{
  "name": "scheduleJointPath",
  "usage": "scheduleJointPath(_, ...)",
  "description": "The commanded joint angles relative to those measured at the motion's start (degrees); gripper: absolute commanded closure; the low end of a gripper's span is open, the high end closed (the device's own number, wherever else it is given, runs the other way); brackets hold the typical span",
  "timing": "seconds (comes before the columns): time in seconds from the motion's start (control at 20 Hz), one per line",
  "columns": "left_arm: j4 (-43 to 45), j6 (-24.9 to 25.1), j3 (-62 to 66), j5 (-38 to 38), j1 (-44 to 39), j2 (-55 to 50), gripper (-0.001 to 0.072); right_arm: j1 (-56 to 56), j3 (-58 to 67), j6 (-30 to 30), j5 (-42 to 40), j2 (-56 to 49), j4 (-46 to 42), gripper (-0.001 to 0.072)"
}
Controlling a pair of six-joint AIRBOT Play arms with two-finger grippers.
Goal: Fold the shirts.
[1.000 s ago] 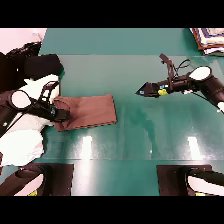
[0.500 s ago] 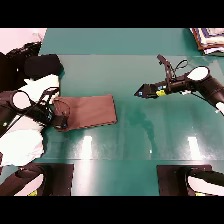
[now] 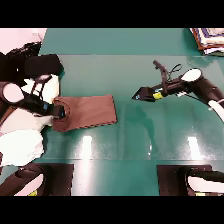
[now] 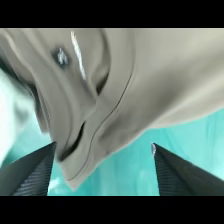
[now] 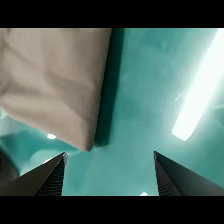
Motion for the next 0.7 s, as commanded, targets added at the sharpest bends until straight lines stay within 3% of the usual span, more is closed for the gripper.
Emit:
scheduleJointPath(0.0, -0.13, -0.28, 7.10, -0.24, 0.00, 0.00, -0.0008, 2.58, 0.83, -1.53, 1.09, -7.85, 6.36, 0.0077)
scheduleJointPath(0.25, -3.21, -0.22, 7.76, 0.61, 0.02, -0.02, -0.0006, 10.38, 13.33, -1.25, 0.92, -20.96, 9.68, 0.0077)
scheduleJointPath(0.55, -4.22, 1.31, 7.74, 0.70, 0.00, -0.07, -0.0006, 16.68, 26.23, 5.18, 2.51, -32.94, 9.88, 0.0082)
scheduleJointPath(0.65, -4.22, 1.33, 7.76, 0.87, 0.00, -0.07, -0.0006, 18.51, 29.94, 5.18, 2.14, -34.49, 9.70, 0.0207)
